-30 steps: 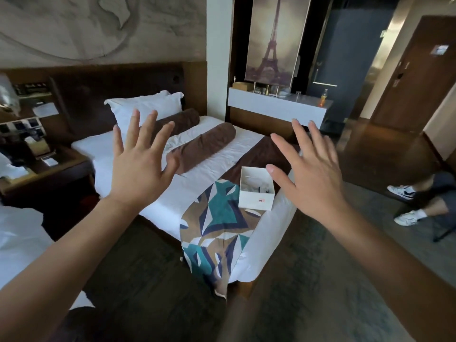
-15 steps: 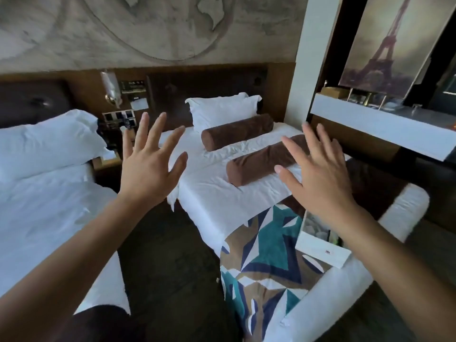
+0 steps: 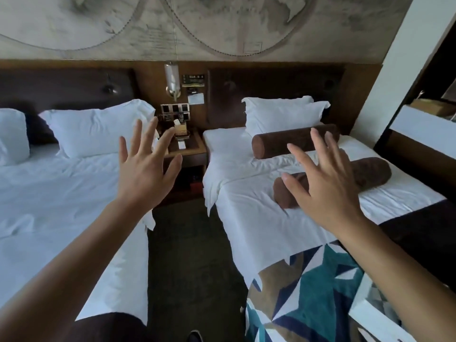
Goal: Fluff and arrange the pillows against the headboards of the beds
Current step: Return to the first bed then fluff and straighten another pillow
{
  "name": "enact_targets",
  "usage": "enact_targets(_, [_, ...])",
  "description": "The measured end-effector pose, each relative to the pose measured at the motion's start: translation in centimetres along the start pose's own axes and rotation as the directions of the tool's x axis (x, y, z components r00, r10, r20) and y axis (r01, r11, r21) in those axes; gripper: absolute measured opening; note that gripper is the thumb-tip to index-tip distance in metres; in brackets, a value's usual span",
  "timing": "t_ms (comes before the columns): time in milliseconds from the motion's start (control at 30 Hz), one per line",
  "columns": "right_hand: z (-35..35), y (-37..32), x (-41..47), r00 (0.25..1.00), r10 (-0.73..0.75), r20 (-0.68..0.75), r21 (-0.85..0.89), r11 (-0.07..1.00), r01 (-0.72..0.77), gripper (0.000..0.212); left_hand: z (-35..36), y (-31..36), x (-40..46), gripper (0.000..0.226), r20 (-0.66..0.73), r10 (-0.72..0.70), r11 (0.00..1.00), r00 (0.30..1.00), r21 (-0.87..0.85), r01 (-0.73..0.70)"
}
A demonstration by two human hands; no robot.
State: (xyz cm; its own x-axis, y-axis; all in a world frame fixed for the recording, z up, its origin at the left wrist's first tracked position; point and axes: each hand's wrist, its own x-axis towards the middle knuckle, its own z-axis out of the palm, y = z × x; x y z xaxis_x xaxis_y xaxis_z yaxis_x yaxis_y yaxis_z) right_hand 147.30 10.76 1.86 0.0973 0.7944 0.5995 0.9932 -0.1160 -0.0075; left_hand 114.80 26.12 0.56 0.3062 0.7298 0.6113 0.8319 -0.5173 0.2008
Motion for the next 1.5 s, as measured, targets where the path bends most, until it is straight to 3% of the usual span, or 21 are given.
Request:
enact_targets(233, [9.1,-2.2,12.3,0.999,0.043,0.018,0.044,0.998,-0.044,0.067,6.4,-7.4,11.6,0.067,-0.005,0.018,0.999,1.000,-0.044,-0.018])
enact_targets(433, [14.0,-5.0,23.8,0.999,0.031,-0.030,0.063,0.998,-0.029,0.069,7.7,-14.7,22.8,0.071,-0.060,0.056,0.998,0.997,-0.027,-0.058])
enact_targets(633, [19.9,-6.7,31.1,0.999,-0.041,-0.033,0.088,0.995,0.043,0.062,10.2,-19.7,29.9,0.066,-0.115,0.061,0.998,0.992,0.000,-0.061])
enact_targets(767, [24.3,-6.7,36.5,1.000,-0.004,-0.025,0.181,0.984,0.009,0.061,13.2,-21.8,34.3,0.066,-0.115,0.076,0.997,0.990,0.021,-0.074])
enact_targets(967, [30.9,-5.0,46.4,0.983,-0.107,-0.151,0.160,0.978,0.131,0.059,19.1,-25.7,41.8,0.066,-0.141,0.075,0.997,0.987,0.034,-0.071])
enact_targets(1200, [39.2,-2.8,59.5,0.977,-0.125,-0.174,0.213,0.964,0.161,0.058,25.3,-30.9,52.4,0.068,-0.178,-0.003,0.998,0.984,0.067,0.015])
enact_targets(1500, [48.6,-4.3,70.1,0.980,-0.163,-0.117,0.263,0.946,0.189,0.058,33.0,-38.3,61.3,0.070,-0.160,-0.073,0.995,0.984,0.061,0.084])
